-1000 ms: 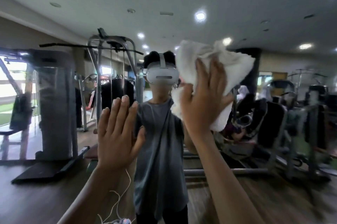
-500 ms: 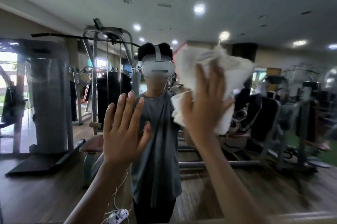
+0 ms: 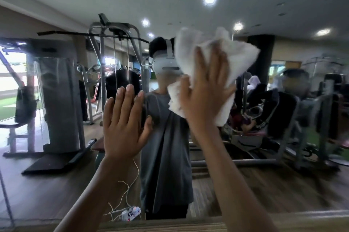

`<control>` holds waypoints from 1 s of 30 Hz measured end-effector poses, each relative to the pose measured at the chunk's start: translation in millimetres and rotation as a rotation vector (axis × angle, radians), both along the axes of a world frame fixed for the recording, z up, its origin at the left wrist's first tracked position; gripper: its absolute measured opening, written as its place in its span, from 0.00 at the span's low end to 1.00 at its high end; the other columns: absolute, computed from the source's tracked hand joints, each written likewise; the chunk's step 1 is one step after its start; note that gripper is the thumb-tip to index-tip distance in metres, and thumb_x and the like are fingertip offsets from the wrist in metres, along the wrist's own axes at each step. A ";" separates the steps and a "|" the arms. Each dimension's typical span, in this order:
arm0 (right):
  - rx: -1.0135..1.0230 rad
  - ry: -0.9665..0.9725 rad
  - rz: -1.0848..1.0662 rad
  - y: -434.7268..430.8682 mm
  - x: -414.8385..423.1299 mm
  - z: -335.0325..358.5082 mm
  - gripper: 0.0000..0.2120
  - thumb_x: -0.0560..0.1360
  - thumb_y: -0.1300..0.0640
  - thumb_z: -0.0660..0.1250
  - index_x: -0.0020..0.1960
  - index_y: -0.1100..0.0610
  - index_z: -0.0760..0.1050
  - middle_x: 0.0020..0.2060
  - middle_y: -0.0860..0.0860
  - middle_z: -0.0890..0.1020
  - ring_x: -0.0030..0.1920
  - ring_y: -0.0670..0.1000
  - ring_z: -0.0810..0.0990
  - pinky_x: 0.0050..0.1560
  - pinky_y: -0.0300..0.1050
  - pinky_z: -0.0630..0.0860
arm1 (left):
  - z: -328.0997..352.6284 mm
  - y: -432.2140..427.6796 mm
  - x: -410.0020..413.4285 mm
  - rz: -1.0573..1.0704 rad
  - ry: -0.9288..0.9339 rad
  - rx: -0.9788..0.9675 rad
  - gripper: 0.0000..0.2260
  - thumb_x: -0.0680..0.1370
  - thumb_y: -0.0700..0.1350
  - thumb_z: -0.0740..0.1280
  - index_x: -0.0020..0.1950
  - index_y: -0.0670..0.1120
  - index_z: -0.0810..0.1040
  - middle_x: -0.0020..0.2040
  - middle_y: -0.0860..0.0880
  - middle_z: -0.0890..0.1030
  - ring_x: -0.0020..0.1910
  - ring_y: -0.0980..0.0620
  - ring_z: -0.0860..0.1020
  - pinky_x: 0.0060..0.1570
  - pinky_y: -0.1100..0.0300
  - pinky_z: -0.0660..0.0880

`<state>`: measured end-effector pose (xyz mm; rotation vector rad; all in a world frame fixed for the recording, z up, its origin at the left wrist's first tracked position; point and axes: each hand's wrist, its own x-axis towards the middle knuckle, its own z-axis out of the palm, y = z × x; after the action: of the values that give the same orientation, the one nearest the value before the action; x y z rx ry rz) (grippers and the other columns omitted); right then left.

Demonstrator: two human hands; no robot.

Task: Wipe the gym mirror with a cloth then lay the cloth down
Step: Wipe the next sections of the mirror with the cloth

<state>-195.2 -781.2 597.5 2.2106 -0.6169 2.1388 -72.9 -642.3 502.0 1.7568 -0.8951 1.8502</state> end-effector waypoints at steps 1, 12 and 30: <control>-0.068 0.053 0.020 12.2 7.7 -2.7 0.30 0.77 0.44 0.56 0.78 0.48 0.63 0.80 0.52 0.58 0.78 0.53 0.55 0.68 0.66 0.57 | 0.2 1.4 0.6 -0.001 -0.003 0.005 0.26 0.83 0.53 0.58 0.77 0.41 0.67 0.77 0.38 0.65 0.78 0.40 0.62 0.77 0.43 0.56; -0.417 0.234 -0.036 -53.9 -31.0 -72.4 0.26 0.74 0.41 0.61 0.69 0.48 0.76 0.73 0.55 0.71 0.73 0.56 0.65 0.60 0.60 0.69 | -3.8 -4.1 -1.2 0.017 0.000 -0.032 0.26 0.84 0.53 0.54 0.78 0.41 0.64 0.78 0.37 0.64 0.78 0.38 0.61 0.76 0.39 0.57; -0.323 0.163 -0.039 -34.5 -13.4 -32.5 0.25 0.75 0.41 0.59 0.70 0.48 0.73 0.75 0.53 0.68 0.73 0.57 0.65 0.61 0.60 0.66 | -20.6 -2.0 -6.0 0.030 0.051 -0.038 0.27 0.81 0.49 0.56 0.80 0.44 0.59 0.78 0.39 0.65 0.78 0.41 0.61 0.77 0.42 0.55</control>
<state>-208.6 -815.7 565.0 2.1448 -0.2812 1.8582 -78.9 -644.3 481.4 1.7949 -0.8141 1.8205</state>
